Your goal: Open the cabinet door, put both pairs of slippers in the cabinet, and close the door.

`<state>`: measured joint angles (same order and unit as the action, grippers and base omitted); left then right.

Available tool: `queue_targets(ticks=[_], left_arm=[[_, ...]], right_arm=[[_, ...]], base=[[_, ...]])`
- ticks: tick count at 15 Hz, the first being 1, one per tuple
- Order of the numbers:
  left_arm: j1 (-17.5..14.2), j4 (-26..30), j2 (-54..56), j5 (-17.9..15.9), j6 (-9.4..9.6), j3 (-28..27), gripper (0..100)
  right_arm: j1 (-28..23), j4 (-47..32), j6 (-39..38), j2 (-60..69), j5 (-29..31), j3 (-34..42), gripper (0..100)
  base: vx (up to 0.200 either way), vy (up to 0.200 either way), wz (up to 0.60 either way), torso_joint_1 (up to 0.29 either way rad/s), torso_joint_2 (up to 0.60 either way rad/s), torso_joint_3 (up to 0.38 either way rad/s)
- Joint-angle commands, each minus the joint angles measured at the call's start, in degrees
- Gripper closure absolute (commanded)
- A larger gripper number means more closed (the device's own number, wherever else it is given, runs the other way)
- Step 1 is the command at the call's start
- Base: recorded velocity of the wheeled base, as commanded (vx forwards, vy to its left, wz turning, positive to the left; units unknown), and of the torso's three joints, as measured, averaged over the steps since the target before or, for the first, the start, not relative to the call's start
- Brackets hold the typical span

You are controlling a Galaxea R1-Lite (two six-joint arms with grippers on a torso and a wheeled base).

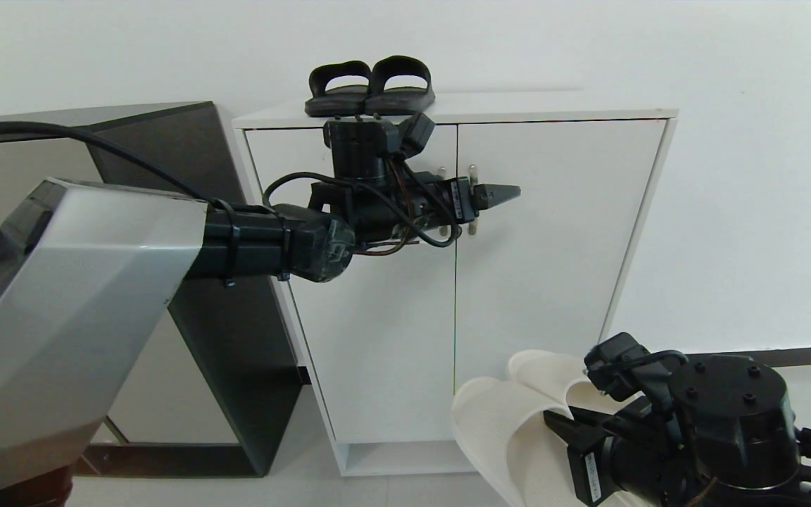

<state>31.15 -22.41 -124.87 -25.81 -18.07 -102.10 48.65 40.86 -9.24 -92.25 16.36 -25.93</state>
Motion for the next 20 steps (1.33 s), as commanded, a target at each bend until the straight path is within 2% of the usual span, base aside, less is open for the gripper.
queue_targets(ticks=[1, 2, 3, 6, 8, 10, 12, 16, 19, 20], left_arm=[[0.49, 0.08, -0.55, -0.03, -0.04, -1.00, 0], [0.58, 0.08, -0.55, -0.03, -0.04, -1.09, 0], [0.67, 0.08, -0.55, -0.03, -0.04, -1.18, 100], [1.28, -0.01, -0.02, -0.03, -0.04, -0.91, 100], [2.16, -0.01, 1.29, -0.12, -0.04, 0.14, 100], [3.66, -0.53, 5.42, -0.12, -0.04, 6.12, 100], [4.71, -1.85, 9.91, -0.12, 0.05, 11.92, 100], [4.71, -4.75, 18.08, -0.03, 0.05, 22.38, 100], [4.54, -10.99, 25.90, 0.14, 0.14, 34.16, 100], [4.10, -12.57, 25.99, 0.14, 0.05, 34.68, 100]], right_arm=[[0.04, 0.01, 0.01, -0.04, -0.01, 0.00, 100], [0.04, 0.01, 0.01, -0.04, -0.01, 0.00, 100], [0.04, 0.01, 0.01, -0.13, -0.10, 0.09, 100], [0.04, 0.01, 0.01, 0.31, -0.28, 0.53, 100], [0.04, 0.01, 0.01, 1.81, -4.76, 1.41, 100], [0.04, -0.08, 0.28, 3.92, -8.54, 2.64, 100], [0.13, -0.08, 0.54, 4.09, -8.63, 3.08, 100], [0.21, -0.08, 0.54, 4.09, -8.63, 3.25, 100], [1.09, -0.08, 0.72, 3.92, -8.63, 3.52, 100], [1.45, -0.08, 0.72, 3.92, -8.63, 3.61, 100]], base=[[0.000, 0.000, 0.00, 0.000, 0.00, 0.000], [0.000, 0.000, 0.00, 0.000, 0.00, 0.000], [0.000, 0.000, 0.00, 0.000, 0.00, 0.000], [0.000, 0.000, 0.00, 0.000, 0.00, 0.000], [0.000, 0.000, 0.00, 0.000, 0.00, 0.000], [0.000, 0.000, 0.00, 0.000, 0.00, 0.000], [0.000, 0.000, 0.00, 0.000, 0.00, 0.000], [0.000, 0.000, 0.00, 0.000, 0.00, 0.000], [0.000, 0.000, 0.00, 0.000, 0.00, 0.000], [0.000, 0.000, 0.00, 0.000, 0.00, 0.000]])
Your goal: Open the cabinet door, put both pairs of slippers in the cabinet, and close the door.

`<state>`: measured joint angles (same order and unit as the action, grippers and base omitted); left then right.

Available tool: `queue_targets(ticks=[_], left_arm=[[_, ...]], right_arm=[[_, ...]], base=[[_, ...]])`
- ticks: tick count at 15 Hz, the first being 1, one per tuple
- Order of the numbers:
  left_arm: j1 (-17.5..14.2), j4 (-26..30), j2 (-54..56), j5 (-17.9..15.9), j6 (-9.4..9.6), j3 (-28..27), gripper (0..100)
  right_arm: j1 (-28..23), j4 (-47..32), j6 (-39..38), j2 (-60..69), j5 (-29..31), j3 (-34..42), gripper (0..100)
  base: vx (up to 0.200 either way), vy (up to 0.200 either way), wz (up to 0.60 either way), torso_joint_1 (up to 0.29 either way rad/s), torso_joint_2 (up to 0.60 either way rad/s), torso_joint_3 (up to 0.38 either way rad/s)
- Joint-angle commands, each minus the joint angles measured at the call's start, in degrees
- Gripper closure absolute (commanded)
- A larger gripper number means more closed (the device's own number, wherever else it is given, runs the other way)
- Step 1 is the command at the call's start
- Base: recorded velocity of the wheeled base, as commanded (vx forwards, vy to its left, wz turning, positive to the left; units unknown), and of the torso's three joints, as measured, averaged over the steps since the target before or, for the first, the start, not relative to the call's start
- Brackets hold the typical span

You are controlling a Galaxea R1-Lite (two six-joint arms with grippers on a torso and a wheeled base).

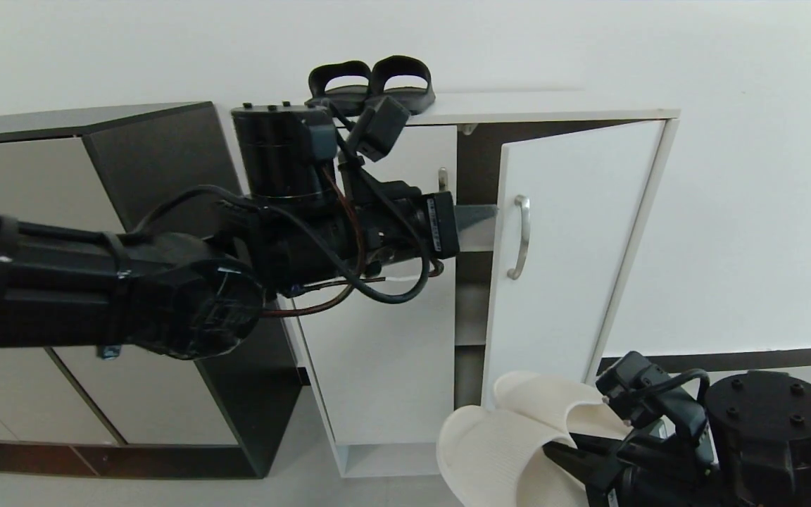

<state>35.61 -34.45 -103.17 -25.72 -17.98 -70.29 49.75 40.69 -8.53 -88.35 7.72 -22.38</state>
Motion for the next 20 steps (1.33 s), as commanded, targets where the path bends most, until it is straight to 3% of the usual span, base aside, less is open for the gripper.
queue_targets(ticks=[1, 4, 7, 16, 20], left_arm=[[-1.77, -1.50, 3.59, -0.03, -0.30, 2.53, 100], [-5.20, -2.11, -1.77, 0.06, -0.12, -1.25, 100], [-6.34, -1.76, -7.22, -0.03, -0.30, -7.40, 100], [-2.39, 3.69, -14.60, -0.21, 0.05, -18.74, 100], [-0.98, 3.60, -13.99, -0.29, 0.67, -16.90, 100]], right_arm=[[0.70, 0.00, 0.01, 0.02, 0.11, 0.15, 100], [0.88, 0.09, -0.08, -0.25, -0.07, 0.41, 100], [2.19, 0.09, -0.08, -0.95, 0.28, 0.59, 100], [5.18, 2.02, -0.17, -2.09, 0.37, 1.11, 100], [5.80, 2.02, -0.17, -2.09, 0.02, 1.46, 100]], base=[[0.000, 0.000, 0.00, 0.000, 0.00, 0.000], [0.000, 0.000, 0.00, 0.000, 0.00, 0.000], [0.000, 0.000, 0.00, 0.000, 0.00, 0.000], [0.000, 0.000, 0.00, 0.000, 0.00, 0.000], [-0.200, 0.000, 0.00, 0.004, 0.00, 0.005]])
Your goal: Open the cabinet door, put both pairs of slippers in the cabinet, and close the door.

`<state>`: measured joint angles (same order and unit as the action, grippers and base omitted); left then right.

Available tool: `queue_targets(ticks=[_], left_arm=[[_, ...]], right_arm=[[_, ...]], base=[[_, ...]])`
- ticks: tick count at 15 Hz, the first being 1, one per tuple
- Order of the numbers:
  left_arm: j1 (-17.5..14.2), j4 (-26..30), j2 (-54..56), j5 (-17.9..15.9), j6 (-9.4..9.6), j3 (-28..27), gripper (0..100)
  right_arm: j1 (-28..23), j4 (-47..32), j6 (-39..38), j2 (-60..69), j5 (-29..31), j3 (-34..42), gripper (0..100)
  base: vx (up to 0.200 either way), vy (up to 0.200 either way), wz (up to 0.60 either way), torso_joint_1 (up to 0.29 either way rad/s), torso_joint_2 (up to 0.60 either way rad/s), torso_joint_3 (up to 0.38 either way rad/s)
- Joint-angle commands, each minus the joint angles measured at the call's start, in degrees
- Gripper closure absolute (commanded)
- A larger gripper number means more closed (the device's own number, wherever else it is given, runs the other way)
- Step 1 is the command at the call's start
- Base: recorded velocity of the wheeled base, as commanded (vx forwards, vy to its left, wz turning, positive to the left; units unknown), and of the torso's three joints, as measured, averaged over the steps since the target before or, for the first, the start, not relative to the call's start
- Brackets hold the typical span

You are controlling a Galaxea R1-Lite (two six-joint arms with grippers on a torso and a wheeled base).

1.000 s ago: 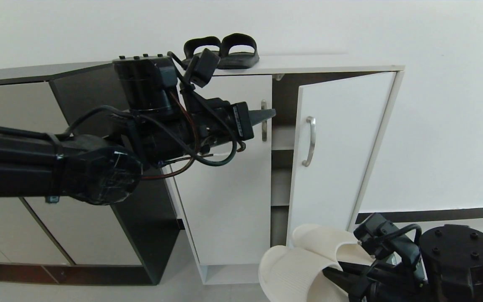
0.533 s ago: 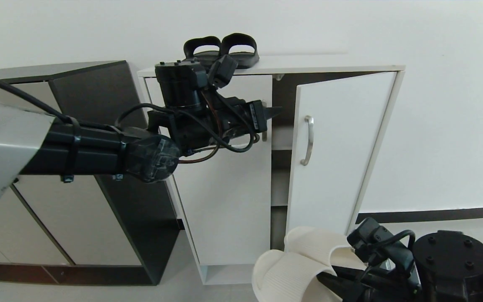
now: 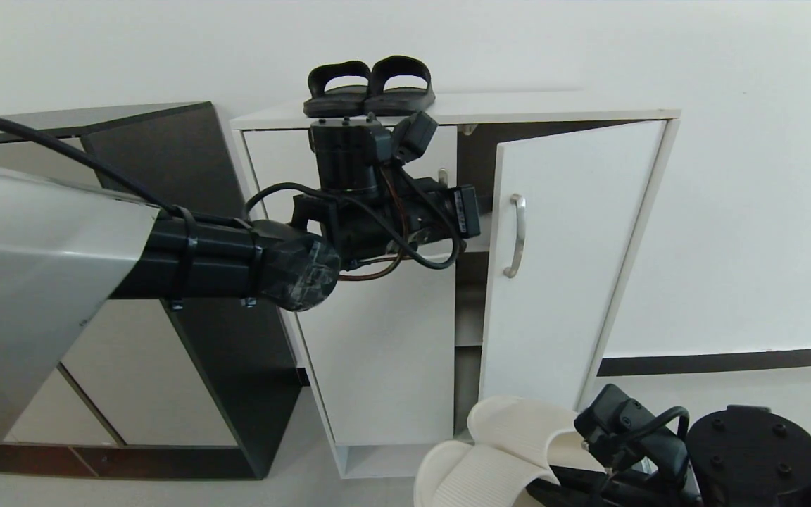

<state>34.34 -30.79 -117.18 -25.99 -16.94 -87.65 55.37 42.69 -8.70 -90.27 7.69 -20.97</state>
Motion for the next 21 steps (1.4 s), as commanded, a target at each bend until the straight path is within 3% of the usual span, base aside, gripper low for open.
queue_targets(ticks=[1, 2, 4, 6, 8, 9, 11, 12, 13, 14, 15, 16, 17, 18, 20, 21], left_arm=[[2.22, 0.03, 1.07, -0.03, 2.44, 1.61, 100], [4.42, 0.12, 2.13, -0.11, 4.02, 3.01, 100], [7.50, 0.38, 4.59, -0.11, 4.46, 5.47, 100], [7.41, 0.12, 5.38, -0.11, 4.46, 5.74, 100], [5.39, -0.32, 6.52, 0.85, 4.82, 6.88, 100], [3.10, -0.58, 9.60, 3.84, 5.52, 9.96, 100], [-1.29, -0.23, 18.30, 14.04, 7.28, 19.45, 100], [-2.61, -0.06, 24.36, 21.07, 7.72, 25.95, 100], [-3.93, 0.03, 31.31, 31.53, 9.91, 34.21, 100], [-6.22, -0.32, 39.13, 44.18, 14.04, 43.27, 100], [-8.41, -0.41, 47.74, 50.78, 16.86, 51.00, 100], [-10.52, 0.21, 55.56, 51.92, 18.18, 56.71, 100], [-17.55, 3.37, 66.81, 53.50, 18.18, 61.11, 100], [-22.48, 7.15, 72.00, 54.55, 18.00, 62.69, 100], [-35.75, 22.97, 89.40, 54.38, 18.09, 67.70, 100], [-37.94, 29.21, 98.02, 51.92, 18.26, 70.16, 100]], right_arm=[[0.27, 0.02, 0.00, -0.17, 0.04, 0.05, 100], [0.27, 0.02, 0.00, -0.26, 0.13, 0.05, 100], [0.35, 0.11, 0.00, -0.34, 0.31, 0.31, 100], [0.35, 0.11, 0.00, -0.26, 0.31, 0.31, 100], [0.18, 0.64, -0.17, -0.34, 0.39, 0.31, 100], [-1.32, 0.73, -0.44, -0.52, 0.48, -0.21, 100], [-6.33, 0.73, -0.52, -1.75, 0.66, -2.85, 100], [-8.70, 0.64, -0.61, -2.80, 1.80, -4.52, 100], [-10.19, 0.55, -0.79, -4.47, 5.58, -6.28, 100], [-10.90, 0.73, -1.75, -7.02, 11.12, -8.65, 100], [-11.34, 0.73, -3.34, -9.22, 14.72, -10.58, 100], [-11.42, 0.73, -4.39, -10.28, 16.30, -11.64, 100], [-12.30, 0.73, -4.48, -10.89, 16.83, -11.90, 100], [-12.57, 0.73, -4.39, -10.89, 16.83, -11.82, 100], [-12.74, 0.73, -4.39, -10.71, 16.92, -11.82, 100], [-12.74, 0.73, -4.22, -10.54, 16.92, -11.90, 100]], base=[[-0.200, 0.000, 0.00, 0.007, 0.00, 0.002], [-0.200, 0.000, 0.00, 0.002, 0.01, 0.002], [-0.200, 0.000, 0.00, 0.000, 0.00, 0.002], [-0.200, 0.000, 0.00, 0.002, 0.00, 0.005], [-0.100, 0.000, 0.00, -0.001, 0.00, -0.004], [0.000, 0.000, 0.00, 0.000, 0.00, 0.000], [0.000, 0.000, 0.00, 0.000, 0.00, 0.000], [0.000, 0.000, 0.00, 0.000, 0.00, 0.000], [0.000, 0.000, 0.00, 0.000, 0.00, 0.000], [0.000, 0.000, 0.00, 0.000, 0.00, 0.000], [0.000, 0.000, 0.00, 0.000, 0.00, 0.000], [0.000, 0.000, 0.00, 0.000, 0.00, 0.000], [0.000, 0.000, 0.00, 0.000, 0.00, 0.000], [0.000, 0.000, 0.00, 0.000, 0.00, 0.000], [0.000, 0.000, 0.00, 0.000, 0.00, 0.000], [0.000, 0.000, 0.00, 0.000, 0.00, 0.000]])
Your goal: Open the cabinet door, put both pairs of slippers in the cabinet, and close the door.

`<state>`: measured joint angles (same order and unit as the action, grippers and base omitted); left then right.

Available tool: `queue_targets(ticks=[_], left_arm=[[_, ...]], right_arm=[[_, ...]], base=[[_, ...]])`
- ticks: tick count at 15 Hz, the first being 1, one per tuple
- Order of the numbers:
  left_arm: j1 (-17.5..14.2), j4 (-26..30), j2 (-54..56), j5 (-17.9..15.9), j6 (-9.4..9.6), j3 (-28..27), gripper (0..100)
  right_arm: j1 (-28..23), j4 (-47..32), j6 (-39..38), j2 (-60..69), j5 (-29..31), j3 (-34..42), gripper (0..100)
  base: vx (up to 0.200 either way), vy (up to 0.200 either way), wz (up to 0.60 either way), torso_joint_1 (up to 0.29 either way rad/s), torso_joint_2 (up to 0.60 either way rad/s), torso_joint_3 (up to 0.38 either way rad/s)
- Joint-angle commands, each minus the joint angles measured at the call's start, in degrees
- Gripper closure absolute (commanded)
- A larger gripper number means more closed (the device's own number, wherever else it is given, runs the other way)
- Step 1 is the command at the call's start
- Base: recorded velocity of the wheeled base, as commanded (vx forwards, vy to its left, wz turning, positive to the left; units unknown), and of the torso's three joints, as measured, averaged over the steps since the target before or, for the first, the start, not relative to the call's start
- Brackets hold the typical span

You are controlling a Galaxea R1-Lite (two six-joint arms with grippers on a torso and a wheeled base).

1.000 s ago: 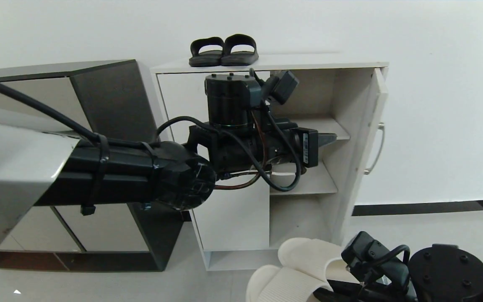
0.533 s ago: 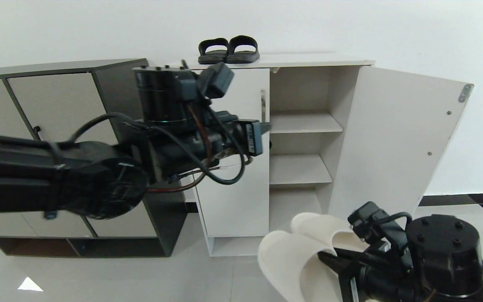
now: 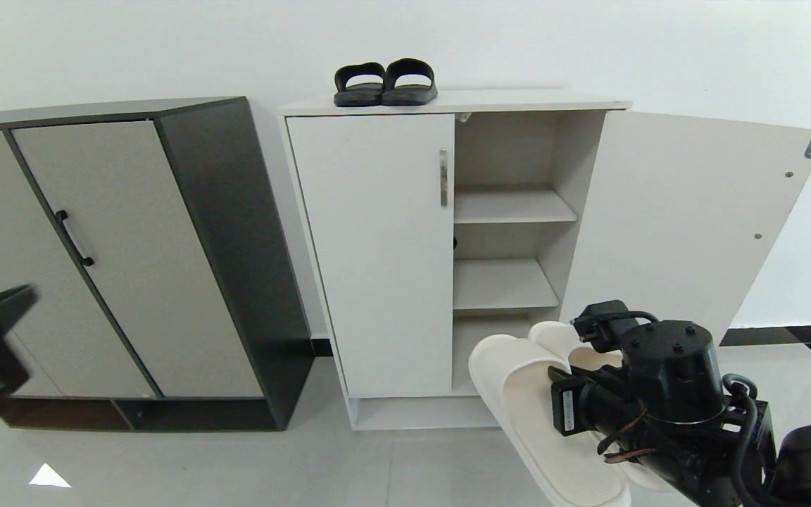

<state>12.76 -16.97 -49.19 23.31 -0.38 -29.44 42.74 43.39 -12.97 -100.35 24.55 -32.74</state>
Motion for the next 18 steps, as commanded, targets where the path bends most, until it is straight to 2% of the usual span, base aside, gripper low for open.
queue_targets(ticks=[1, 2, 3, 4, 5, 6, 7, 8, 9, 10, 12, 14, 18], left_arm=[[-16.72, 20.84, 41.10, -3.01, 2.58, 16.08, 100], [-16.72, 21.98, 44.44, -4.94, 3.10, 18.19, 100], [-13.99, 15.74, 46.20, -7.05, 2.75, 24.17, 100], [-12.24, 11.08, 49.10, -11.44, 3.01, 29.18, 100], [-12.85, 15.21, 49.19, -18.21, 2.40, 29.44, 100], [-12.85, 17.76, 49.19, -19.09, 1.96, 29.35, 100], [-12.85, 16.88, 49.19, -20.41, 2.31, 29.35, 100], [-12.85, 17.06, 49.19, -24.28, 2.93, 29.35, 100], [-12.85, 17.06, 49.10, -25.24, 3.54, 29.35, 100], [-12.85, 17.06, 49.19, -25.15, 3.19, 29.35, 100], [-12.85, 17.06, 49.10, -24.80, 1.26, 29.35, 100], [-12.85, 17.06, 49.10, -24.80, 0.99, 29.35, 100], [-12.85, 17.06, 49.10, -24.80, 1.08, 29.35, 100]], right_arm=[[-0.03, 0.03, 0.05, 0.16, 0.15, 0.05, 100], [-0.03, 0.03, 0.05, 0.25, 0.15, 0.05, 100], [-0.11, 0.03, -0.04, 0.25, 0.06, 0.14, 100], [-0.11, 0.03, -0.12, -0.02, 0.06, 0.22, 100], [-0.03, 0.03, -0.21, -0.19, -0.21, 0.22, 100], [-0.03, 0.03, -0.30, -0.37, -0.21, 0.31, 100], [-0.03, 0.12, -0.39, -0.55, -0.38, 0.40, 100], [-0.03, 0.21, -0.30, -0.63, -0.38, 0.31, 100], [0.06, 0.21, -0.39, -0.63, -0.56, 0.31, 100], [0.06, 0.21, -0.39, -0.98, -0.73, 0.22, 100], [0.33, 0.65, -0.39, -1.42, -0.73, 0.14, 100], [0.77, 1.17, -0.21, -1.51, -0.65, 0.05, 100], [1.03, 1.17, -0.12, -1.16, -0.38, 0.14, 100]], base=[[0.000, 0.000, 0.00, 0.000, 0.00, 0.000], [0.000, 0.000, 0.00, 0.000, 0.00, 0.000], [0.000, 0.000, 0.00, 0.000, 0.00, 0.000], [0.000, 0.000, 0.00, 0.000, 0.00, 0.000], [0.000, 0.000, 0.00, 0.000, 0.00, 0.000], [0.000, 0.000, 0.00, 0.000, 0.00, 0.000], [0.000, 0.000, 0.00, 0.000, 0.00, 0.000], [0.000, 0.000, 0.00, 0.000, 0.00, 0.000], [0.000, 0.000, 0.00, 0.000, 0.00, 0.000], [0.000, 0.000, 0.00, 0.000, 0.00, 0.000], [0.000, 0.000, 0.00, 0.000, 0.00, 0.000], [0.000, 0.000, 0.00, 0.000, 0.00, 0.000], [0.200, 0.200, 0.00, 0.001, 0.00, 0.001]])
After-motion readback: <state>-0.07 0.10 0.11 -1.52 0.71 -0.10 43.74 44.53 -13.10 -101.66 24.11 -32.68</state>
